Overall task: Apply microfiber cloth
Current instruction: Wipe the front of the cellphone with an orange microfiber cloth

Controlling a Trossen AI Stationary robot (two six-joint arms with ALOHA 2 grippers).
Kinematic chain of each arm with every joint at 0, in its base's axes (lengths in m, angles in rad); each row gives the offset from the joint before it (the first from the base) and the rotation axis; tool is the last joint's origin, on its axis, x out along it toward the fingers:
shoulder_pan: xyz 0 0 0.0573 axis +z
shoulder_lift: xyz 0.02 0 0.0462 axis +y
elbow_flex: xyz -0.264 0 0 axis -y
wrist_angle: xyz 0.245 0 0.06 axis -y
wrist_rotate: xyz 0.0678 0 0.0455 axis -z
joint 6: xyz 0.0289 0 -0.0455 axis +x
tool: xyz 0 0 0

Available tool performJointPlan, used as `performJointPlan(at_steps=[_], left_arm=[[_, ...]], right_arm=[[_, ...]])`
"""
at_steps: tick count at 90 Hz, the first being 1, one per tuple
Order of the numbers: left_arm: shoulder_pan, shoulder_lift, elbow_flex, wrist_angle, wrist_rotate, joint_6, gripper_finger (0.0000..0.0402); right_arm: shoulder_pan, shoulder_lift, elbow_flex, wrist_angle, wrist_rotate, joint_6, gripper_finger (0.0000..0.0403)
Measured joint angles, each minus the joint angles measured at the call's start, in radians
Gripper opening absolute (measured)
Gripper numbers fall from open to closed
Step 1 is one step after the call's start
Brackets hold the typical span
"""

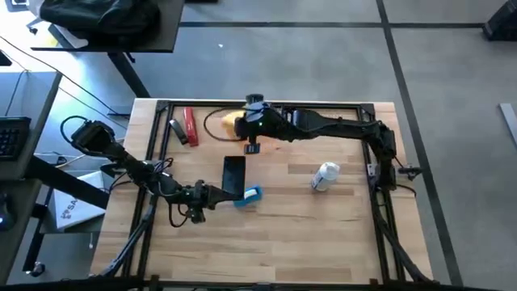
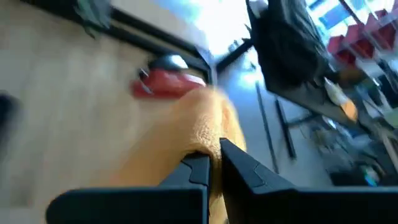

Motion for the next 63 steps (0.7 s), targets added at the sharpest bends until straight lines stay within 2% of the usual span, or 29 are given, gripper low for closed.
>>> performJointPlan(at_steps=[8, 24, 48, 53, 63], left_arm=[[0.017, 0.000, 0.000, -0.009, 0.010, -0.023, 0.0015], [0.048, 0.000, 0.000, -0.008, 0.008, -0.022, 0.0015], [0.083, 0.001, 0.000, -0.005, 0.016, -0.023, 0.0015], [0.084, 0.001, 0.000, -0.002, 0.018, -0.023, 0.0015], [0.083, 0.001, 0.000, -0.003, 0.031, -0.023, 0.0015]], right_arm=[[0.026, -0.001, 0.000, 0.014, -0.030, 0.005, 0.0000], [0.084, -0.001, 0.000, -0.040, -0.261, 0.034, 0.0000], [0.141, 0.007, 0.002, -0.059, -0.496, 0.129, 0.0000], [0.143, 0.017, 0.002, -0.066, -0.501, 0.158, 0.0000], [0.143, 0.046, 0.002, -0.073, -0.389, 0.210, 0.0000]])
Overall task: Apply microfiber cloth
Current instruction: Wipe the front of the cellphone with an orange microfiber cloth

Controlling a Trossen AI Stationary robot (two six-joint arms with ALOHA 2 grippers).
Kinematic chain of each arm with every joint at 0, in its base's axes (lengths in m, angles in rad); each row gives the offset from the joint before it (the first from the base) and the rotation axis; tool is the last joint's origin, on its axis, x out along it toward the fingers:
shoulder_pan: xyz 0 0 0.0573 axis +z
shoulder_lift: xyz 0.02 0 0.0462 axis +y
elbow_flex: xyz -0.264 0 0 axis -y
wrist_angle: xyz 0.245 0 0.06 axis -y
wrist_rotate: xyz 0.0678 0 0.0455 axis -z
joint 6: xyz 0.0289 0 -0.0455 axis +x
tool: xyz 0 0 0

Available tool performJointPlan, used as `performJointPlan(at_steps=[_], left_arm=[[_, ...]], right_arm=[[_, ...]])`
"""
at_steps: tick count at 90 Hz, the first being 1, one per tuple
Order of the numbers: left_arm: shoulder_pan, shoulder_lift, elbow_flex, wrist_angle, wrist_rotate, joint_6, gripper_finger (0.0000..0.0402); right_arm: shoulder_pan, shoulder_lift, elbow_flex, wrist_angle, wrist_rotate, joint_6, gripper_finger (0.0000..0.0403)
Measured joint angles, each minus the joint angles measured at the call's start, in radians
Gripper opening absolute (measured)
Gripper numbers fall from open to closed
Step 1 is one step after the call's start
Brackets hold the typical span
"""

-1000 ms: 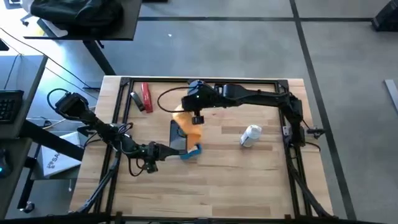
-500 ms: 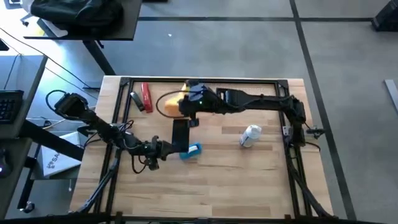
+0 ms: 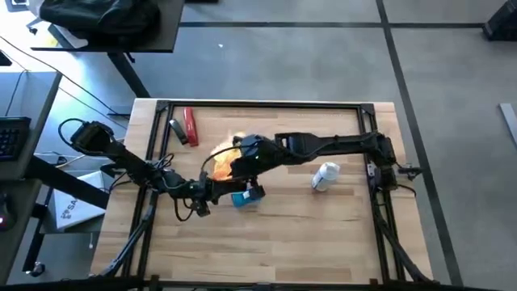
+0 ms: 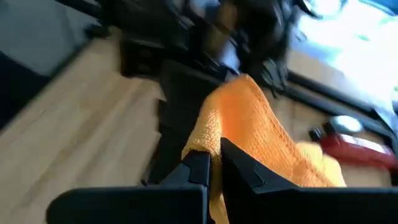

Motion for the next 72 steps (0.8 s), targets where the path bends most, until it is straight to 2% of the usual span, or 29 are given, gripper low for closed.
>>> performJointPlan(at_steps=[7, 33, 46, 72], left_arm=[[-0.008, 0.000, 0.000, 0.001, 0.000, 0.017, 0.0015], [-0.057, 0.003, -0.002, 0.020, -0.103, 0.151, 0.0015], [-0.071, 0.003, -0.002, 0.018, -0.131, 0.181, 0.0015], [-0.076, 0.003, -0.002, 0.003, -0.141, 0.190, 0.0015]], right_arm=[[-0.006, 0.018, 0.000, 0.002, 0.052, 0.031, 0.0000], [0.008, 0.077, 0.003, 0.094, 0.040, 0.200, 0.0000], [0.031, 0.077, 0.003, 0.085, 0.098, 0.227, 0.0000], [0.071, 0.073, 0.003, 0.014, 0.106, 0.313, 0.0000]])
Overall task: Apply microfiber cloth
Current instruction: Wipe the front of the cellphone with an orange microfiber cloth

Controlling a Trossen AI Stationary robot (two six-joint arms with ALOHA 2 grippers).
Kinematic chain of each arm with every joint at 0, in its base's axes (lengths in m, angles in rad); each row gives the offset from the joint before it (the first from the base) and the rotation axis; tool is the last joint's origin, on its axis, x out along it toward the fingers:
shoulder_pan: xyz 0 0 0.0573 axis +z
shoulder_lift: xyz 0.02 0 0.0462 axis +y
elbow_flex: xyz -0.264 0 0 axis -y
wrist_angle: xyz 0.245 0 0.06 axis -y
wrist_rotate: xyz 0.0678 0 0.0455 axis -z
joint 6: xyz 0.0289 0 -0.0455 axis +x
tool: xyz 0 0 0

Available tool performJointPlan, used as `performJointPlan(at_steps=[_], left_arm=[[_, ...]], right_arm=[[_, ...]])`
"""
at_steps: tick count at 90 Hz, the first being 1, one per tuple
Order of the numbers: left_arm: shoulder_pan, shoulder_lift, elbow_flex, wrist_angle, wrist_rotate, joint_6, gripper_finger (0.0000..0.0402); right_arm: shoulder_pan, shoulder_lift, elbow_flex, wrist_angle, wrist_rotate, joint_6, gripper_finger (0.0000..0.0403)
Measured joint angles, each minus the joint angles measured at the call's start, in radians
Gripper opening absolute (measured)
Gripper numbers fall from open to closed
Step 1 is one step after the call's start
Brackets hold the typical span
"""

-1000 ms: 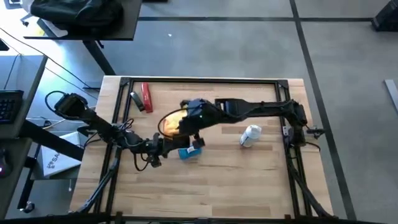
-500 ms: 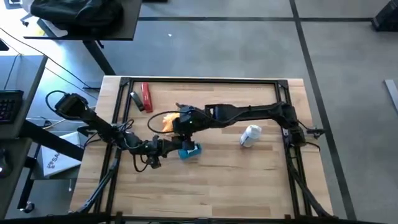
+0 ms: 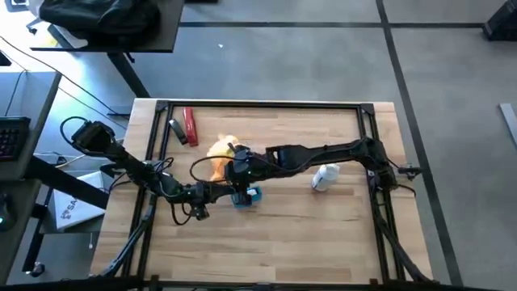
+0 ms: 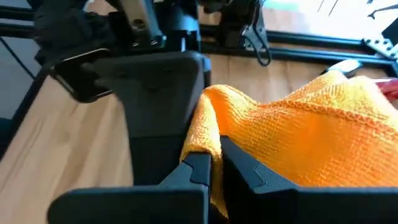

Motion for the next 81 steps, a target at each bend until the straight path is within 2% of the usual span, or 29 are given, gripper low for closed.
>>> performJointPlan(at_steps=[15, 21, 42, 74, 81], left_arm=[[0.000, 0.000, 0.000, -0.004, 0.015, -0.005, 0.0015], [0.000, 0.000, 0.000, -0.010, 0.021, -0.006, 0.0015], [-0.020, -0.002, 0.000, -0.016, 0.017, -0.006, 0.0015], [-0.023, -0.003, 0.000, -0.023, 0.031, -0.036, 0.0015], [-0.023, -0.004, 0.001, -0.024, 0.039, -0.061, 0.0015]], right_arm=[[0.004, 0.000, 0.000, 0.002, 0.001, -0.008, 0.0000], [0.002, 0.001, -0.002, 0.001, 0.033, -0.027, 0.0000], [-0.064, 0.001, -0.002, 0.000, 0.086, -0.086, 0.0000], [-0.127, 0.003, -0.004, 0.037, 0.046, -0.162, 0.0000], [-0.134, 0.005, -0.005, 0.046, 0.009, -0.167, 0.0000]])
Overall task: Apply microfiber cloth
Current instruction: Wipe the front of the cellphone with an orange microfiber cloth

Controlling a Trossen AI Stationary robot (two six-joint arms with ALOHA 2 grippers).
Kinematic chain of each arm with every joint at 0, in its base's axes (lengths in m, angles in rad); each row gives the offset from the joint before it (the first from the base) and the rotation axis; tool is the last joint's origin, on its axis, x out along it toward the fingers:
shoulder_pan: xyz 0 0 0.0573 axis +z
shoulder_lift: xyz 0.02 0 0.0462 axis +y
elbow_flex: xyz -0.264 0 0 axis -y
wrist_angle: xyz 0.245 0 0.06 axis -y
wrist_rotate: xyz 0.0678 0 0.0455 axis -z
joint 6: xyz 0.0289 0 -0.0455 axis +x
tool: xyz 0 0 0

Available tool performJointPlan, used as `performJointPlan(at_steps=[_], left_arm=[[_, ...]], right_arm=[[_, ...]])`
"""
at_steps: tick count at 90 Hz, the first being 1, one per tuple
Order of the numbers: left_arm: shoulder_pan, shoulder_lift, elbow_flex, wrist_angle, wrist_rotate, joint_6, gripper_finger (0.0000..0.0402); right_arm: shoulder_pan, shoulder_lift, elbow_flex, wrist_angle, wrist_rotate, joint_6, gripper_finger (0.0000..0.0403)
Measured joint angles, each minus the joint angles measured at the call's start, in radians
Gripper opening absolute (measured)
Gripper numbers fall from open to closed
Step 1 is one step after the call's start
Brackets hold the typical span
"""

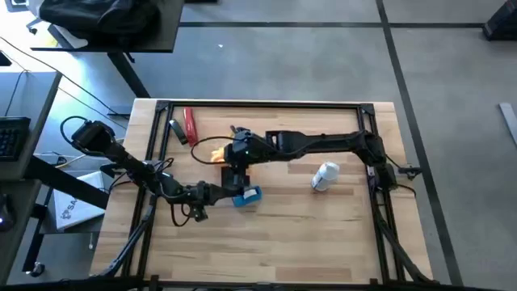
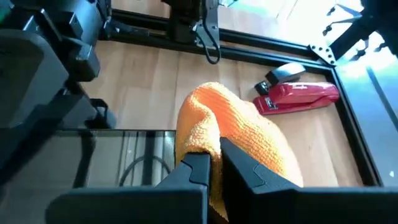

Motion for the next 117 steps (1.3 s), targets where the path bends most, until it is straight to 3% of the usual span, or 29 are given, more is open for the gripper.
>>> performJointPlan(at_steps=[15, 42, 72, 117], left_arm=[[-0.001, 0.000, 0.001, -0.002, 0.006, -0.028, 0.0015], [0.000, 0.000, 0.001, -0.009, 0.008, 0.023, 0.0015], [-0.003, 0.000, 0.001, -0.003, -0.002, 0.015, 0.0015], [-0.020, 0.000, 0.003, -0.003, -0.036, -0.026, 0.0014]], right_arm=[[0.002, 0.001, 0.000, 0.007, -0.070, -0.025, 0.0000], [0.021, 0.000, 0.000, 0.002, -0.322, -0.069, 0.0000], [-0.031, 0.000, 0.001, 0.012, -0.078, -0.052, 0.0000], [-0.064, -0.110, 0.001, -0.148, -0.015, -0.100, 0.0000]])
